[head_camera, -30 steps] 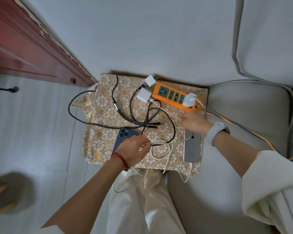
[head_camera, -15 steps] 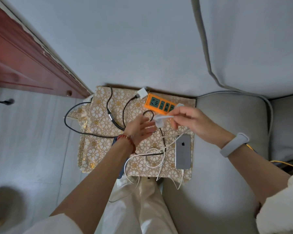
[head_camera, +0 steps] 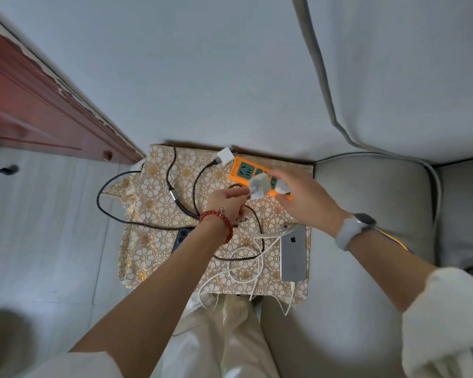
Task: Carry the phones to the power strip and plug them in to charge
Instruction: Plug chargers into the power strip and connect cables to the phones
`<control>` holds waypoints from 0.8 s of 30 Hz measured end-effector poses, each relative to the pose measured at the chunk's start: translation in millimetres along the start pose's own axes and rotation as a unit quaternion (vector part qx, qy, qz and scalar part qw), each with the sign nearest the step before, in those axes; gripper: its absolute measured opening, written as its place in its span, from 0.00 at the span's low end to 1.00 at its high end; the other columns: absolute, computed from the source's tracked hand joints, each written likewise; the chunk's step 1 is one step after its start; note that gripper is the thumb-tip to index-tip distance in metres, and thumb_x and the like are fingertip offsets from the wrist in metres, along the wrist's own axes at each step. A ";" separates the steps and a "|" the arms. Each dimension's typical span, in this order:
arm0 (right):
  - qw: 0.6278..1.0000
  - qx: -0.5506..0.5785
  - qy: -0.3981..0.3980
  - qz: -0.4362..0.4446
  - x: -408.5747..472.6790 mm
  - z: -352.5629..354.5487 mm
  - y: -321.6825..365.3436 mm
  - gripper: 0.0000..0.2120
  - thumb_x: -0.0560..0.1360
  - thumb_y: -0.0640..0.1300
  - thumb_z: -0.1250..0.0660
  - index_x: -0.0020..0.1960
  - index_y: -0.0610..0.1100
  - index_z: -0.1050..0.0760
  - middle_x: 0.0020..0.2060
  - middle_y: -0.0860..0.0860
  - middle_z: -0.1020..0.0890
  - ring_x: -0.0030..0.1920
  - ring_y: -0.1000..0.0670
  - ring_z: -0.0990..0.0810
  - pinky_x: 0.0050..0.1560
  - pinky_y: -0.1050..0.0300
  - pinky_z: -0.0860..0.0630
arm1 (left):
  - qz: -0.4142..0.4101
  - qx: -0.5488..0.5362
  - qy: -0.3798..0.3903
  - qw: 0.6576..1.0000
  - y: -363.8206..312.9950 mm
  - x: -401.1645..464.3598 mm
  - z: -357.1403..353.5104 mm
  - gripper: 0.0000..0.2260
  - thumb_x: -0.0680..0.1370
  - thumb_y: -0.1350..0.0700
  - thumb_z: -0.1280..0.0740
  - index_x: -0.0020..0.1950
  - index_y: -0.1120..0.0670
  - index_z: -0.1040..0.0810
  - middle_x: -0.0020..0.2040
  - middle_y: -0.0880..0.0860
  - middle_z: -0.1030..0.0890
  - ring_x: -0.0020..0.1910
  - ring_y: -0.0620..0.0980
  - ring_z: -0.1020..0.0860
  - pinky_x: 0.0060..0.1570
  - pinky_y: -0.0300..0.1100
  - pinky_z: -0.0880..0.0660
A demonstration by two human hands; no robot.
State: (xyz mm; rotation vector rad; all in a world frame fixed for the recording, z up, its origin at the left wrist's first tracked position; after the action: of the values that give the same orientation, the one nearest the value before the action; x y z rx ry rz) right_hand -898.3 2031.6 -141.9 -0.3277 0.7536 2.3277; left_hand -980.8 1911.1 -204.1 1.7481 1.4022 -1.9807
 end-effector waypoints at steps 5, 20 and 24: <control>0.979 -0.173 0.029 0.107 26.5 -28.5 14.7 0.22 0.71 0.49 0.33 0.64 0.50 0.34 0.63 0.47 0.30 0.58 0.43 0.27 0.46 0.52 0.28 | -0.080 0.037 0.025 0.996 -16.8 -11.9 1.9 0.07 0.74 0.67 0.36 0.46 0.58 0.20 0.34 0.54 0.22 0.21 0.41 0.30 0.25 0.32 0.29; 0.999 -0.007 0.043 0.027 58.5 -20.8 -31.3 0.19 0.69 0.41 0.31 0.59 0.48 0.28 0.58 0.47 0.24 0.55 0.46 0.24 0.53 0.47 0.25 | -0.105 0.188 0.110 0.970 16.9 -7.2 0.9 0.06 0.74 0.63 0.37 0.42 0.52 0.27 0.41 0.56 0.19 0.34 0.49 0.25 0.34 0.40 0.28; 0.998 -0.003 0.060 0.016 59.5 -25.6 -32.6 0.19 0.68 0.40 0.33 0.59 0.48 0.28 0.59 0.48 0.24 0.56 0.46 0.25 0.54 0.44 0.25 | -0.155 0.226 0.032 0.961 6.4 4.3 13.8 0.04 0.77 0.60 0.40 0.49 0.56 0.27 0.35 0.53 0.18 0.18 0.37 0.32 0.18 0.29 0.39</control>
State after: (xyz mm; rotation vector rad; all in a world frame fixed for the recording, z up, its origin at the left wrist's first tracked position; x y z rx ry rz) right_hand -920.7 2067.1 -201.1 -0.4642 0.8145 2.3565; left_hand -987.6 1899.8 -212.7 1.8691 1.3942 -2.6052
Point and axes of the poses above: each hand's wrist, its own x-axis towards the middle knuckle, its own z-axis out of the back of the hand, y = z × x, the point moved 8 cm from there along x, towards the middle knuckle
